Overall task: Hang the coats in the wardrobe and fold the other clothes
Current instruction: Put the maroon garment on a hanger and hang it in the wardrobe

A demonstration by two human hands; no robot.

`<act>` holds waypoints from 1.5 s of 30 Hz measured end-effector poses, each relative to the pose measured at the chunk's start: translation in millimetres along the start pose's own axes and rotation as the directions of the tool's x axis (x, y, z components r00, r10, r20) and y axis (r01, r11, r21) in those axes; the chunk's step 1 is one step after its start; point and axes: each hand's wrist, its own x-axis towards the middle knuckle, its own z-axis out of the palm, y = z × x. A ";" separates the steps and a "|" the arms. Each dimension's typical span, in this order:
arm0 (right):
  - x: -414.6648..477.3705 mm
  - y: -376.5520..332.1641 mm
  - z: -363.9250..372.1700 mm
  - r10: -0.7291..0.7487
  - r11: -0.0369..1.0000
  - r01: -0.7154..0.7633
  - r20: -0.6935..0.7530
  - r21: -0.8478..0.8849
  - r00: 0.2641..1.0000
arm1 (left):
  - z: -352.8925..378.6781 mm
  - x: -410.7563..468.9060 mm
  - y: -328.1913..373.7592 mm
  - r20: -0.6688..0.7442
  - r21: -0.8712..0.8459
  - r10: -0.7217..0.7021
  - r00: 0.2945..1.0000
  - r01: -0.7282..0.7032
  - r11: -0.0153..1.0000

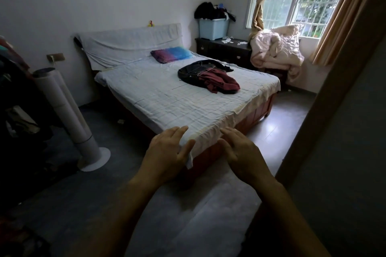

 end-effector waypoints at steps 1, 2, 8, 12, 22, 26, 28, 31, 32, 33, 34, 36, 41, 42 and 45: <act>3.1 6.5 3.5 0.010 1.000 -0.010 0.007 0.014 1.000 | 5.2 3.6 -1.1 0.010 -0.003 -0.007 1.000 0.007 1.000; 5.6 12.8 8.4 0.016 1.000 -0.017 0.017 0.017 1.000 | 10.3 7.0 -3.2 0.016 -0.003 -0.014 1.000 0.014 1.000; 41.9 43.9 44.6 0.054 0.998 -0.056 0.064 0.023 0.996 | 33.5 52.6 -31.8 0.048 0.002 -0.033 0.998 0.033 0.999; 85.1 54.0 68.0 0.082 0.996 -0.083 0.055 0.019 0.995 | 48.1 98.9 -62.8 0.096 -0.005 -0.025 0.995 0.025 1.000; 225.7 60.4 126.5 0.171 0.985 -0.171 -0.006 -0.040 0.985 | 56.4 255.8 -159.2 0.133 -0.107 0.088 0.987 -0.074 0.992; 266.2 76.3 133.7 0.216 0.973 -0.217 -0.022 -0.073 0.976 | 74.8 316.4 -171.3 0.143 -0.164 0.158 0.977 -0.134 0.977; 281.5 91.4 135.1 0.249 0.964 -0.251 -0.025 -0.087 0.968 | 91.0 339.6 -170.9 0.162 -0.194 0.188 0.969 -0.155 0.969; 307.6 119.9 135.1 0.302 0.949 -0.304 -0.037 -0.085 0.953 | 115.6 379.4 -168.8 0.192 -0.214 0.218 0.957 -0.176 0.961; 316.5 130.1 134.8 0.314 0.945 -0.316 -0.042 -0.085 0.949 | 123.4 393.3 -167.5 0.202 -0.215 0.224 0.954 -0.179 0.960; 326.3 141.9 134.6 0.324 0.941 -0.327 -0.044 -0.088 0.945 | 131.2 407.8 -165.2 0.208 -0.218 0.227 0.951 -0.182 0.959; 336.6 154.9 134.4 0.328 0.939 -0.330 -0.041 -0.093 0.944 | 139.2 422.3 -162.1 0.212 -0.219 0.229 0.950 -0.183 0.959; 359.3 181.9 131.2 0.315 0.942 -0.317 -0.032 -0.109 0.948 | 156.5 451.2 -153.9 0.205 -0.213 0.240 0.949 -0.196 0.957; 422.4 253.2 104.3 0.250 0.957 -0.253 -0.035 -0.145 0.968 | 201.6 524.4 -124.7 0.214 -0.194 0.204 0.955 -0.164 0.967; 438.4 269.2 96.3 0.247 0.957 -0.249 -0.030 -0.147 0.968 | 210.8 542.1 -117.5 0.215 -0.189 0.189 0.958 -0.149 0.970; 480.3 307.7 78.7 0.231 0.962 -0.231 -0.014 -0.146 0.973 | 230.7 586.0 -100.1 0.212 -0.172 0.169 0.962 -0.134 0.976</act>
